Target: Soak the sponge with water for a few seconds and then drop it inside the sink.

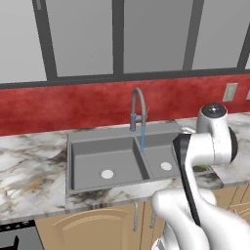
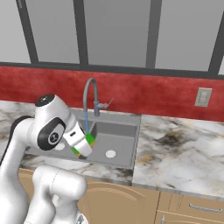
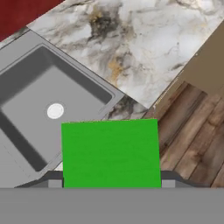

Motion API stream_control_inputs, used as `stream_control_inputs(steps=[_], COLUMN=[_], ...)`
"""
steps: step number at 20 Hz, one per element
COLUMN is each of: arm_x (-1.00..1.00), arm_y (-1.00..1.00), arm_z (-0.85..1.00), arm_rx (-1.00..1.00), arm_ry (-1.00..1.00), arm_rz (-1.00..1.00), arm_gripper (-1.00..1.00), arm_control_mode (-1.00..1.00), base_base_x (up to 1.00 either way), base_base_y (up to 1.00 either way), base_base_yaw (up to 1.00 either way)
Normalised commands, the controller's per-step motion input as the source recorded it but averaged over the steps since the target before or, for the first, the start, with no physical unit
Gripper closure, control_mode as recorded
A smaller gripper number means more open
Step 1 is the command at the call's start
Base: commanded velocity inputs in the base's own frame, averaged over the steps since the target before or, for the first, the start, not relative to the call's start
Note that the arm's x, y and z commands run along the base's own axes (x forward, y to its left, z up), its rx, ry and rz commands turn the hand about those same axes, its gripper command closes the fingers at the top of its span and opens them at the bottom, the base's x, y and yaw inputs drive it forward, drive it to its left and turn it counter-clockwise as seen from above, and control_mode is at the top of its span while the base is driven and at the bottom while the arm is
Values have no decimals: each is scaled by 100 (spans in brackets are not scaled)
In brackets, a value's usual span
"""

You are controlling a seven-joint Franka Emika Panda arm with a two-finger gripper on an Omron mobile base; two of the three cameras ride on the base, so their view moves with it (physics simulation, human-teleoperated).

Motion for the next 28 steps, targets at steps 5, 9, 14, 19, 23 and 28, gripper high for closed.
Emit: stream_control_inputs(steps=[5,9,14,19,23,28], arm_x=[-5,0,-2,-5,0,6], arm_y=[38,38,44,43,49,46], arm_z=[0,0,0,0,-7,-19], arm_rx=[-8,-9,-9,-10,-11,-11], arm_ry=[-16,-12,-11,-11,-8,-9], arm_rz=[0,0,-1,-2,-4,-7], arm_gripper=[100,100,100,100,100,100], arm_control_mode=[-100,-100,-100,-100,-100,-100], base_base_x=[0,0,0,0,0,0], base_base_y=[0,0,0,0,0,0], base_base_yaw=[0,0,0,0,0,0])
